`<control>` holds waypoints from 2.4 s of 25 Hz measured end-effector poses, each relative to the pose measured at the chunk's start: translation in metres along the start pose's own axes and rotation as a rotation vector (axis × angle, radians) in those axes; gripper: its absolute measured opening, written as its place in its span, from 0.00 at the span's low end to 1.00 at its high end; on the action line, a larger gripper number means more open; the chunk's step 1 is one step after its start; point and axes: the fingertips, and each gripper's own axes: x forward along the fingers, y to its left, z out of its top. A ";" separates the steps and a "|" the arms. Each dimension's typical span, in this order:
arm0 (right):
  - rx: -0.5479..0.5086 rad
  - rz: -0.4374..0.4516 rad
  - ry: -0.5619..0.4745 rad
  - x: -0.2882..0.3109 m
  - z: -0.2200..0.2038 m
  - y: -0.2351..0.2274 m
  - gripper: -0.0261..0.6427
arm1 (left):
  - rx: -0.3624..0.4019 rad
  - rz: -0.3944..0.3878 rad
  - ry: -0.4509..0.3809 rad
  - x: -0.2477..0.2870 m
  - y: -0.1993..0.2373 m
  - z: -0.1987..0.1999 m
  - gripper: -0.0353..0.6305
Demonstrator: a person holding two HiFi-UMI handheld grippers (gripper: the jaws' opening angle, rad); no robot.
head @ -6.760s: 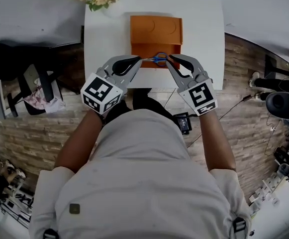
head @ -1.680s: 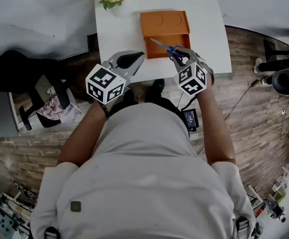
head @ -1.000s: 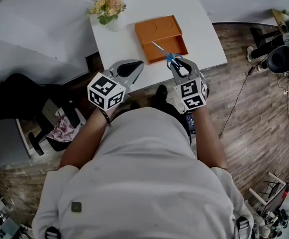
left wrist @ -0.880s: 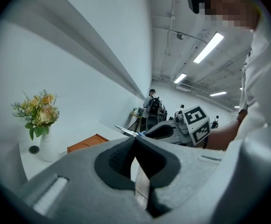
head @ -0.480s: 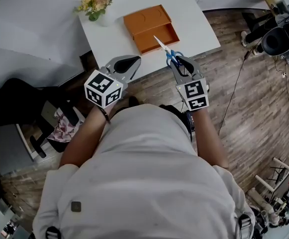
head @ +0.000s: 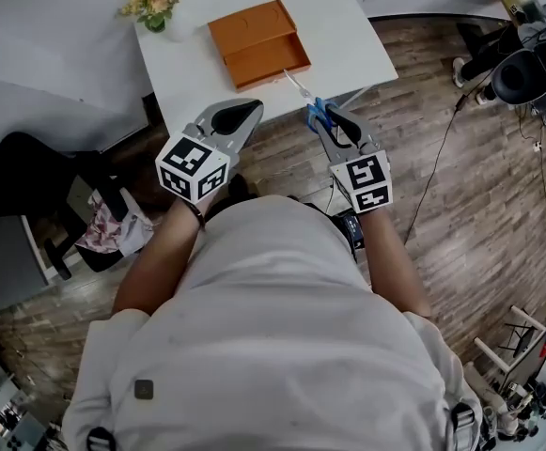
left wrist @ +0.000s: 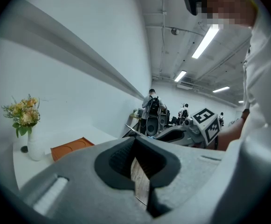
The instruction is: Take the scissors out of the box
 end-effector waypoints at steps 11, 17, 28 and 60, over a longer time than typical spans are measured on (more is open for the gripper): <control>0.026 0.095 -0.066 -0.063 -0.031 -0.010 0.19 | -0.002 0.082 0.019 0.014 -0.072 -0.016 0.06; 0.052 0.126 -0.072 -0.080 -0.047 0.004 0.19 | 0.002 0.111 0.034 -0.003 -0.091 -0.025 0.06; 0.078 0.078 -0.120 -0.107 -0.036 0.043 0.19 | 0.010 0.069 0.025 -0.041 -0.105 -0.039 0.06; 0.140 -0.141 -0.212 -0.148 0.021 0.265 0.19 | 0.052 -0.075 -0.057 -0.258 -0.095 -0.072 0.06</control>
